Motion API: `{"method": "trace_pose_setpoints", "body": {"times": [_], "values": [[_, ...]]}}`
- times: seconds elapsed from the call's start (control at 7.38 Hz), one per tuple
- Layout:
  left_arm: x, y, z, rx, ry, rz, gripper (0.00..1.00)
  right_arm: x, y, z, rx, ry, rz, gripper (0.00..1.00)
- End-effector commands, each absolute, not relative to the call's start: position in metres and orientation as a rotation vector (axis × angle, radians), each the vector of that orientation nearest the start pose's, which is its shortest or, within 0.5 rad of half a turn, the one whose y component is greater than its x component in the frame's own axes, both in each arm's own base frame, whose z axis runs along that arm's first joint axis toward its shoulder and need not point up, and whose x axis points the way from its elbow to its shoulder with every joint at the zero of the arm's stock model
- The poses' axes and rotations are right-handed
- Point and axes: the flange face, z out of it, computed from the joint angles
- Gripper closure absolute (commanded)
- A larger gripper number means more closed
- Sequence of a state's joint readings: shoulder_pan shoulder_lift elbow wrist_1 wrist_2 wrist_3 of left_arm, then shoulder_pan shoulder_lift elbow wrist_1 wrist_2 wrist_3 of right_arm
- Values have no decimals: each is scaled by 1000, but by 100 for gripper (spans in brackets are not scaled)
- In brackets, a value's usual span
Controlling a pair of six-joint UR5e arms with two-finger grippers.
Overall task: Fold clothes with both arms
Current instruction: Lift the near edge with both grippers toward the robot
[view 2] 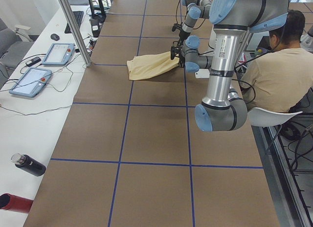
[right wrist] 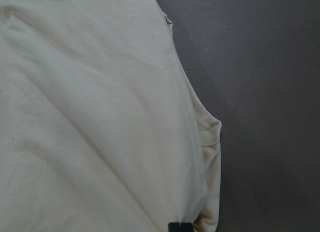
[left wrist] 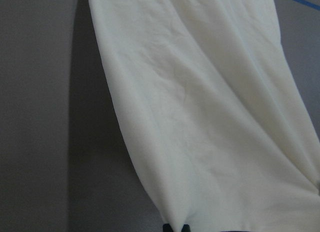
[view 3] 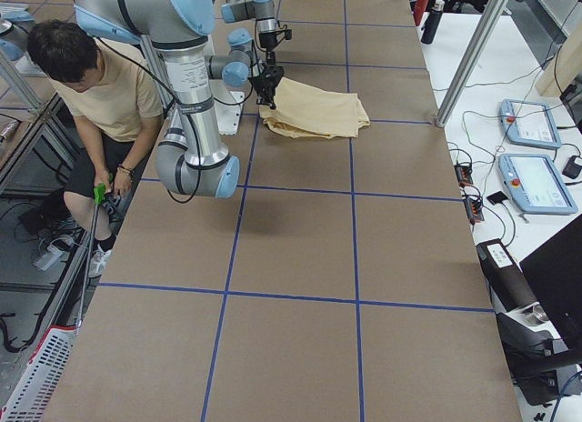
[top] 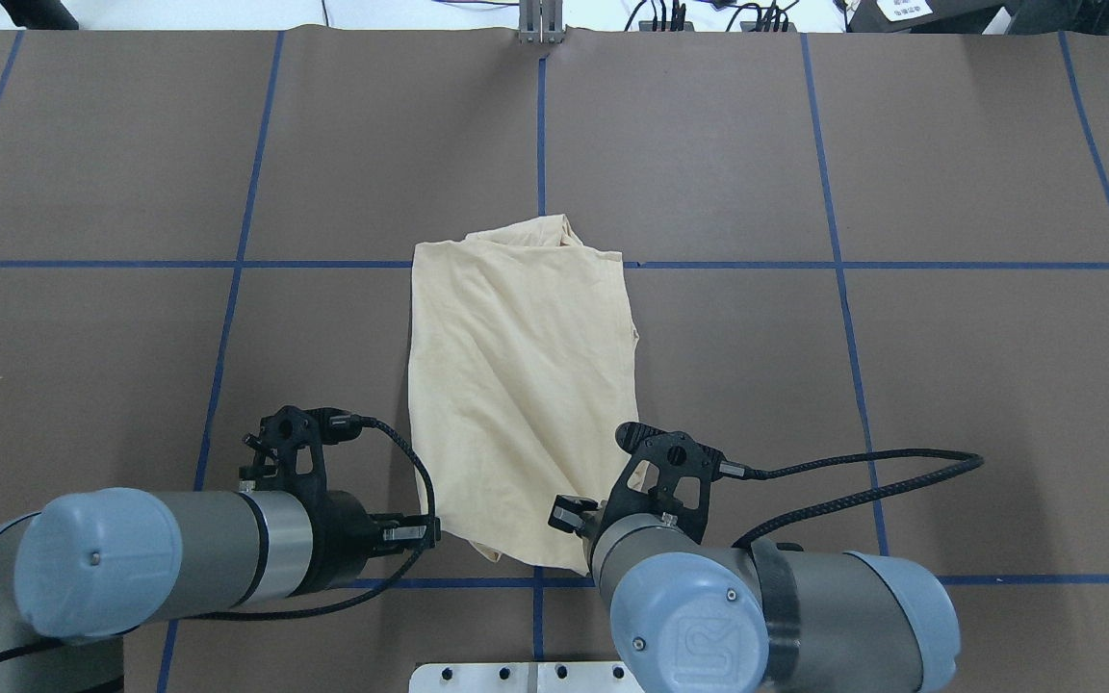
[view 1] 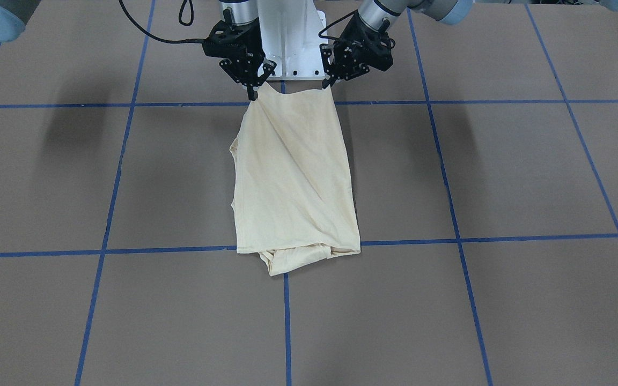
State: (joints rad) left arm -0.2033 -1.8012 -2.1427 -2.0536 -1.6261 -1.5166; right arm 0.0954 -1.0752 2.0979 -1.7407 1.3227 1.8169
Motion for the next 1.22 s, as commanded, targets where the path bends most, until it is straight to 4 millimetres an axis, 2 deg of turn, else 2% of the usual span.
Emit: {"method": "trace_pose_setpoints", "body": {"times": [0.0,0.14,0.27,0.41,0.54,0.81,1.08], "values": [[445,-188,203,37,1268,-83,100,-523,-186,190,175,-843,379,100],[454,-189,212,35,1245,-84,100,-540,-198,208,196,-789,378,100],[461,-190,217,34,1229,-85,100,-547,-202,216,216,-766,344,100],[462,-190,217,35,1228,-84,100,-547,-202,215,218,-767,338,80],[462,-190,218,35,1228,-84,100,-550,-205,218,247,-756,344,1],[462,-190,219,35,1225,-84,100,-557,-215,225,281,-780,299,0],[463,-190,219,35,1223,-84,100,-564,-216,253,276,-836,311,0]]}}
